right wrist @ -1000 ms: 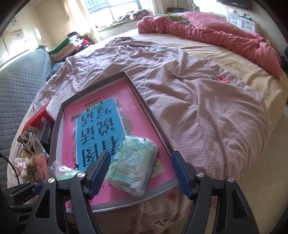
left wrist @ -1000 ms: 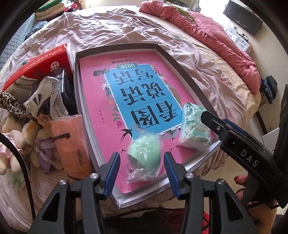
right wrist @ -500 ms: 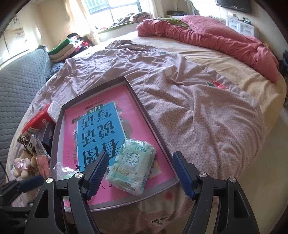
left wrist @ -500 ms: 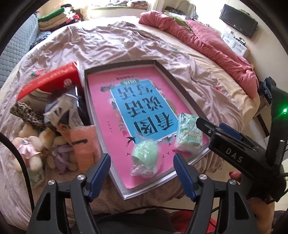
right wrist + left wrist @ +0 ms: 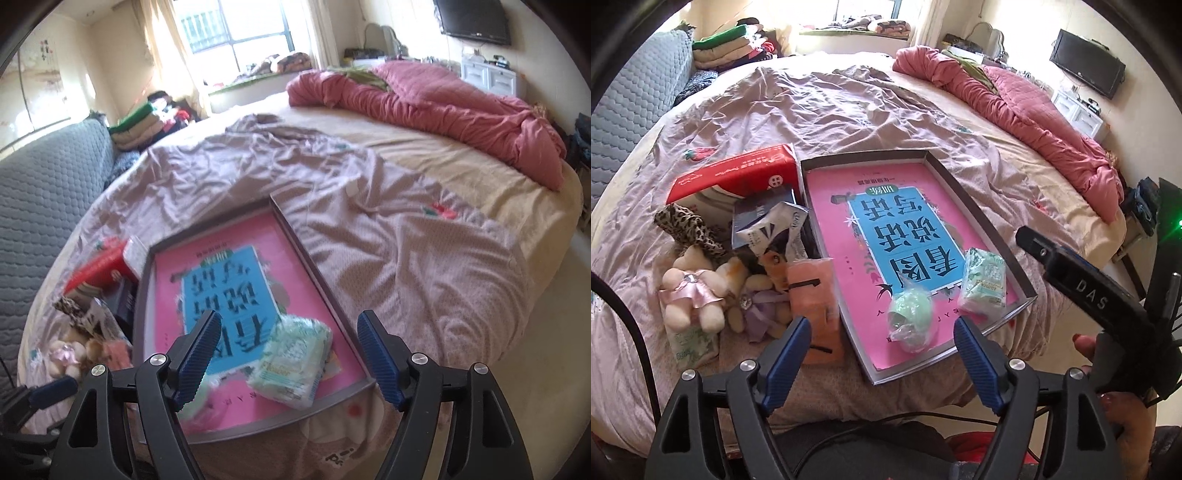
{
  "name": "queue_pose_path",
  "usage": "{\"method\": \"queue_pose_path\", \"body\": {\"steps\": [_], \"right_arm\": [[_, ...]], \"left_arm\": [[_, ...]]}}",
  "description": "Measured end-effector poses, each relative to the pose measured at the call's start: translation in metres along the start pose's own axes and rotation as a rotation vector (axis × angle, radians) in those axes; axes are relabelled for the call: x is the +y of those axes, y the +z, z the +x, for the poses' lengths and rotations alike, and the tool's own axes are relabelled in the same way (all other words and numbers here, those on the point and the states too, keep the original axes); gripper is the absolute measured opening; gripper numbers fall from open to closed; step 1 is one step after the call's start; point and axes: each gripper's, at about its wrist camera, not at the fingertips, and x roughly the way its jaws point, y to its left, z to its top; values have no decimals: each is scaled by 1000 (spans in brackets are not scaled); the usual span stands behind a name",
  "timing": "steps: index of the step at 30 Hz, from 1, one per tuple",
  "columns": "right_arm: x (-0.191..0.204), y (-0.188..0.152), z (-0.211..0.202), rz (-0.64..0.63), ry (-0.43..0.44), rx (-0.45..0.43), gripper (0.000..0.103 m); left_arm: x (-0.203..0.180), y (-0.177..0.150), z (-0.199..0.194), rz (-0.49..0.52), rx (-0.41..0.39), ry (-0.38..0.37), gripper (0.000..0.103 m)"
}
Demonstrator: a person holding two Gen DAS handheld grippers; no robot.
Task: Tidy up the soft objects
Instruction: 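Withdraw both open tools from the tray back toward the pile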
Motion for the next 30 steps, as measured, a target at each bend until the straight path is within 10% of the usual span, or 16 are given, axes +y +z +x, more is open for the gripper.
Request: {"method": "queue_pose_path", "body": {"steps": [30], "right_arm": [[82, 10, -49, -166, 89, -18, 78]], "left_arm": [[72, 6, -76, -98, -115, 51, 81]]}}
